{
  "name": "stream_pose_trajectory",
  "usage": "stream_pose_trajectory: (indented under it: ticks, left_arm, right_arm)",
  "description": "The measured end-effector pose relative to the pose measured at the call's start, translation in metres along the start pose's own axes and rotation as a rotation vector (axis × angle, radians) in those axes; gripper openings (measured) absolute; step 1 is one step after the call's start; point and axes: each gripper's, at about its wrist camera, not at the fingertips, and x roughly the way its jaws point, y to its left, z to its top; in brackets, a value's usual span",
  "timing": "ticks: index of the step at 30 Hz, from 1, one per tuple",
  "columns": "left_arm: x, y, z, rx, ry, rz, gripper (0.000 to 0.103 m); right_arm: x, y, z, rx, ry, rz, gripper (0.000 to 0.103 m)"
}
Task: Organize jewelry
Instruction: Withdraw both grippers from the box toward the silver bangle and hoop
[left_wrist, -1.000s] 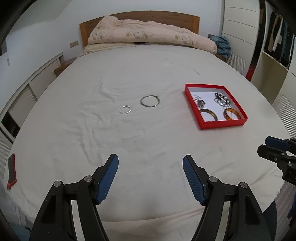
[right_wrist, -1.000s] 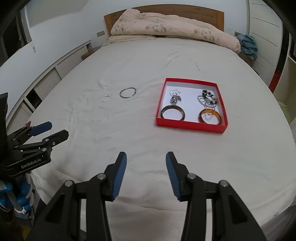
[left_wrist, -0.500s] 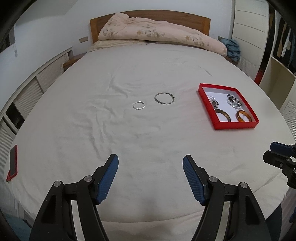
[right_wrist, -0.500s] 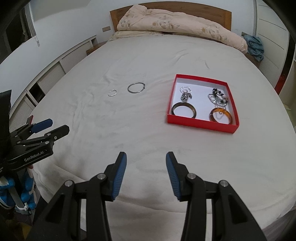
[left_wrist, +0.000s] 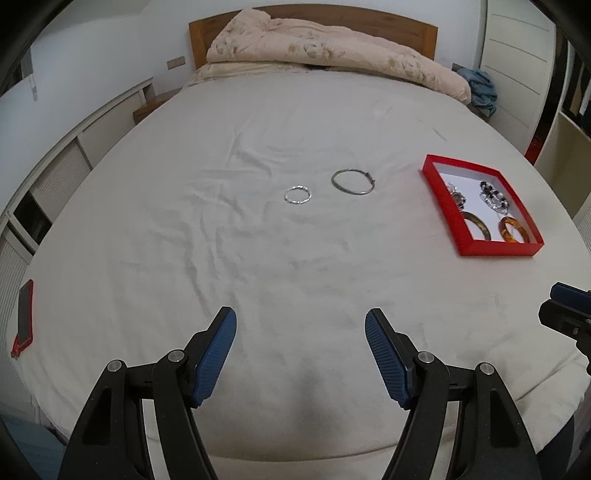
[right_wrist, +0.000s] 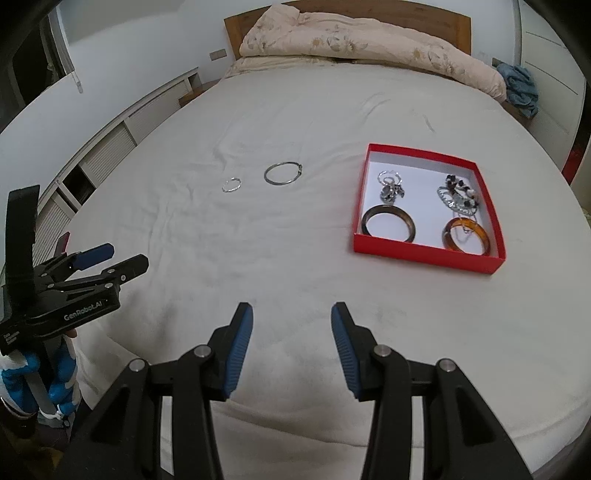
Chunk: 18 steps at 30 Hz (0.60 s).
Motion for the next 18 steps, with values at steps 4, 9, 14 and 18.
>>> stream_pose_trajectory:
  ticks: [4,9,14,18]
  left_arm:
    - [0.009,0.005,0.003,-0.008,0.011,0.001,0.075]
    - [0.023,0.009,0.009,-0.008,0.029,0.005,0.076]
    - [0.038,0.015,0.015,-0.016,0.045,0.01,0.076]
    - [0.055,0.022,0.021,-0.021,0.063,0.014,0.076]
  right_arm:
    - [0.01,0.001,0.005,-0.004,0.008,0.008,0.042]
    - [0.026,0.004,0.013,-0.015,0.021,0.018,0.042]
    - [0.041,0.006,0.02,-0.017,0.036,0.03,0.042]
    - [0.054,0.007,0.027,-0.024,0.048,0.039,0.042]
